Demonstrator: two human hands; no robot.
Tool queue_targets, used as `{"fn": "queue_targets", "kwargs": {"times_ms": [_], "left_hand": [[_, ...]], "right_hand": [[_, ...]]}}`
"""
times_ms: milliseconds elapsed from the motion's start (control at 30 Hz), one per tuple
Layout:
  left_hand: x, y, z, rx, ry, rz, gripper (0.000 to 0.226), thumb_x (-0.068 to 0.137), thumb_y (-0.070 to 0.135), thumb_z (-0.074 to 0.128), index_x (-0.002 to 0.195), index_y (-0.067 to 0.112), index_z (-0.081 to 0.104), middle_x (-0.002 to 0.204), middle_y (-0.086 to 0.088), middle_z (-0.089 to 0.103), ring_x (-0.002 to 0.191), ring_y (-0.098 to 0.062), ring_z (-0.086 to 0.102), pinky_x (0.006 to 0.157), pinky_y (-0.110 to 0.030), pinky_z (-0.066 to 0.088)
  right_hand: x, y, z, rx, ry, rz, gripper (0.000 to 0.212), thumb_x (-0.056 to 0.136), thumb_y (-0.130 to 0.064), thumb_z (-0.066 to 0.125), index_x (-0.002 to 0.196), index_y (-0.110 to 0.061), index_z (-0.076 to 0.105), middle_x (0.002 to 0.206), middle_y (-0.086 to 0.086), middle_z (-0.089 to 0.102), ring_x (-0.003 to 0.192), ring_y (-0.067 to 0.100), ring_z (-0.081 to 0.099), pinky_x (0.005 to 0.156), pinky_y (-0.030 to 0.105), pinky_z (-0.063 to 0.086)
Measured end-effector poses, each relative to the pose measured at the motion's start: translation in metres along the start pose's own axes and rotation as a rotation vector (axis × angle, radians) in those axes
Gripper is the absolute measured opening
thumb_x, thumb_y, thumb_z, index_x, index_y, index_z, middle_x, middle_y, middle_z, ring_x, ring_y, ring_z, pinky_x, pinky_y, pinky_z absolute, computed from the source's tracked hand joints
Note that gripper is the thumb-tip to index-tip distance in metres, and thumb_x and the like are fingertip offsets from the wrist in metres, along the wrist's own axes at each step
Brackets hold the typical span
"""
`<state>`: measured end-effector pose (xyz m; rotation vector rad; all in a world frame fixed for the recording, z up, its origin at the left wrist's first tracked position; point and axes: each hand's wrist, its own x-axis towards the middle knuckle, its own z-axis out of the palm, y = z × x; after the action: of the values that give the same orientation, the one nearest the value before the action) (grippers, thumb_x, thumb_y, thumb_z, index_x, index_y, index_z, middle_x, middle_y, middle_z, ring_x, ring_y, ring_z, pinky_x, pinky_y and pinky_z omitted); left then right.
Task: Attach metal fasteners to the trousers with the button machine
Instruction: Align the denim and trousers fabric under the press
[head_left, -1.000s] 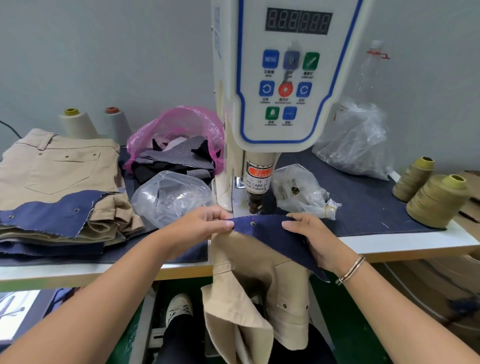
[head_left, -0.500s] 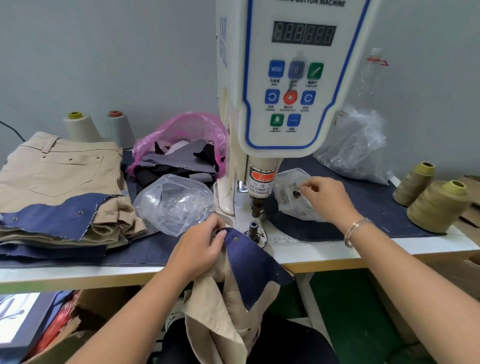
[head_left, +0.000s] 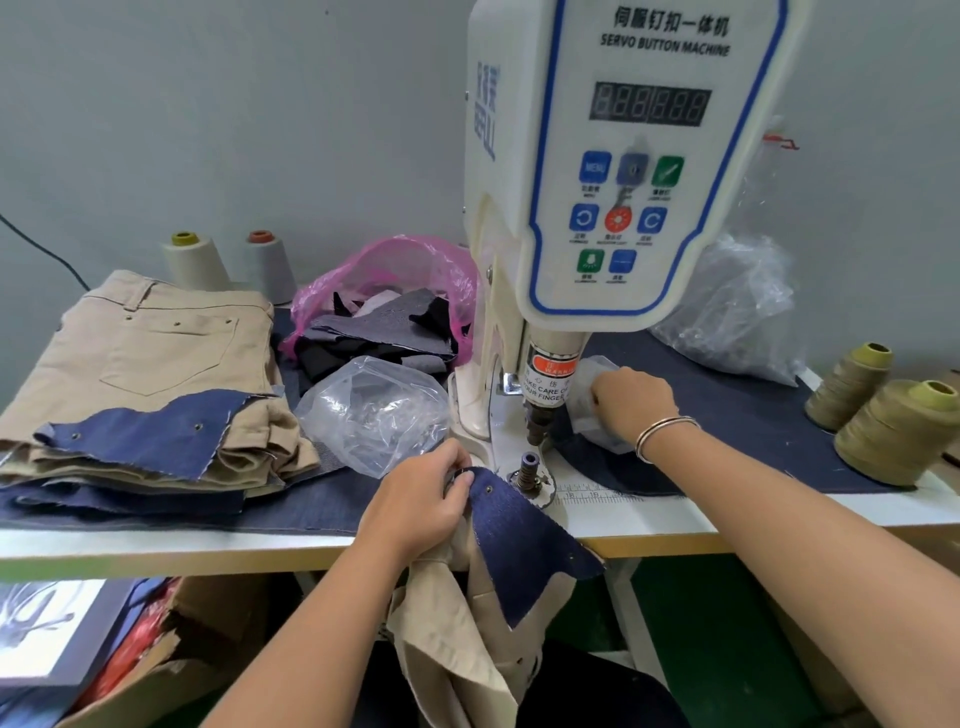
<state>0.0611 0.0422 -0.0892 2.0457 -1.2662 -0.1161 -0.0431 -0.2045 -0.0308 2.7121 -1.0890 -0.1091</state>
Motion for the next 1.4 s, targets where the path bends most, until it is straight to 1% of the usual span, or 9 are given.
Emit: {"fn": "queue_targets", "kwargs": {"times_ms": [200, 367, 567, 700, 800, 1000, 1100, 1200, 1400], "left_hand": [[0.001, -0.001, 0.0, 0.002, 0.001, -0.001, 0.008, 0.089, 0.023, 0.054, 0.085, 0.026, 0.048, 0.072, 0.01, 0.056, 0.073, -0.015, 0.052, 0.067, -0.036, 0.044], [0.002, -0.001, 0.0, 0.005, -0.002, -0.004, 0.009, 0.089, 0.023, 0.054, 0.085, 0.026, 0.047, 0.072, 0.011, 0.056, 0.073, -0.015, 0.052, 0.067, -0.036, 0.044], [0.001, -0.002, 0.001, 0.008, -0.003, -0.014, 0.012, 0.089, 0.023, 0.055, 0.083, 0.028, 0.046, 0.069, 0.011, 0.053, 0.072, -0.014, 0.051, 0.066, -0.034, 0.042], [0.002, -0.001, 0.0, -0.006, -0.006, -0.018, 0.012, 0.089, 0.022, 0.055, 0.083, 0.027, 0.047, 0.07, 0.01, 0.055, 0.073, -0.014, 0.052, 0.066, -0.034, 0.042], [0.002, -0.001, 0.0, -0.016, -0.008, -0.024, 0.012, 0.089, 0.022, 0.055, 0.083, 0.028, 0.047, 0.071, 0.01, 0.056, 0.073, -0.013, 0.052, 0.067, -0.035, 0.043], [0.002, -0.001, 0.0, -0.016, -0.01, -0.034, 0.013, 0.089, 0.022, 0.055, 0.082, 0.029, 0.047, 0.071, 0.01, 0.056, 0.074, -0.014, 0.053, 0.068, -0.035, 0.044], [0.002, -0.001, 0.0, -0.014, -0.015, -0.041, 0.012, 0.09, 0.023, 0.055, 0.083, 0.029, 0.047, 0.073, 0.01, 0.057, 0.076, -0.013, 0.053, 0.069, -0.035, 0.044], [0.003, -0.001, 0.0, -0.013, -0.019, -0.047, 0.01, 0.09, 0.023, 0.055, 0.084, 0.028, 0.049, 0.075, 0.009, 0.059, 0.077, -0.014, 0.054, 0.07, -0.036, 0.045], [0.002, 0.0, -0.001, -0.017, -0.014, -0.043, 0.012, 0.09, 0.022, 0.055, 0.083, 0.028, 0.048, 0.074, 0.009, 0.057, 0.076, -0.014, 0.053, 0.069, -0.036, 0.045]], "right_hand": [[-0.003, 0.009, -0.001, 0.137, 0.069, 0.009, 0.02, 0.093, -0.02, 0.045, 0.098, -0.019, 0.065, 0.079, 0.002, 0.049, 0.073, 0.025, 0.051, 0.065, 0.032, 0.039], [-0.007, 0.014, 0.002, 0.179, 0.05, 0.004, 0.02, 0.093, -0.021, 0.044, 0.091, -0.013, 0.062, 0.089, 0.008, 0.061, 0.072, 0.026, 0.049, 0.065, 0.031, 0.039], [-0.01, 0.02, 0.005, 0.298, 0.037, -0.006, 0.025, 0.094, -0.023, 0.044, 0.091, -0.012, 0.066, 0.088, 0.01, 0.064, 0.078, 0.028, 0.056, 0.064, 0.032, 0.042], [-0.011, 0.029, 0.004, 0.544, 0.094, -0.01, 0.014, 0.089, -0.021, 0.055, 0.087, -0.016, 0.068, 0.085, 0.002, 0.065, 0.081, 0.024, 0.06, 0.071, 0.033, 0.049], [-0.018, 0.035, 0.006, 0.775, 0.182, 0.0, 0.012, 0.088, -0.023, 0.061, 0.077, -0.021, 0.064, 0.079, -0.004, 0.067, 0.076, 0.014, 0.06, 0.068, 0.027, 0.043], [-0.047, 0.035, -0.001, 1.396, 0.176, 0.026, 0.014, 0.093, -0.018, 0.058, 0.081, -0.017, 0.065, 0.073, -0.006, 0.068, 0.062, 0.001, 0.056, 0.061, 0.012, 0.044], [-0.063, 0.028, -0.008, 1.754, 0.093, -0.034, 0.017, 0.094, -0.011, 0.054, 0.083, -0.014, 0.067, 0.073, 0.002, 0.068, 0.066, 0.008, 0.06, 0.062, 0.018, 0.049], [-0.076, 0.016, -0.013, 1.968, -0.043, -0.055, 0.017, 0.094, -0.009, 0.051, 0.084, -0.01, 0.064, 0.069, 0.003, 0.066, 0.061, 0.01, 0.058, 0.054, 0.019, 0.047], [-0.094, -0.02, -0.012, 1.906, -0.467, 0.041, 0.015, 0.095, -0.013, 0.054, 0.08, -0.012, 0.057, 0.061, 0.002, 0.059, 0.042, 0.006, 0.046, 0.034, 0.014, 0.033]]}}
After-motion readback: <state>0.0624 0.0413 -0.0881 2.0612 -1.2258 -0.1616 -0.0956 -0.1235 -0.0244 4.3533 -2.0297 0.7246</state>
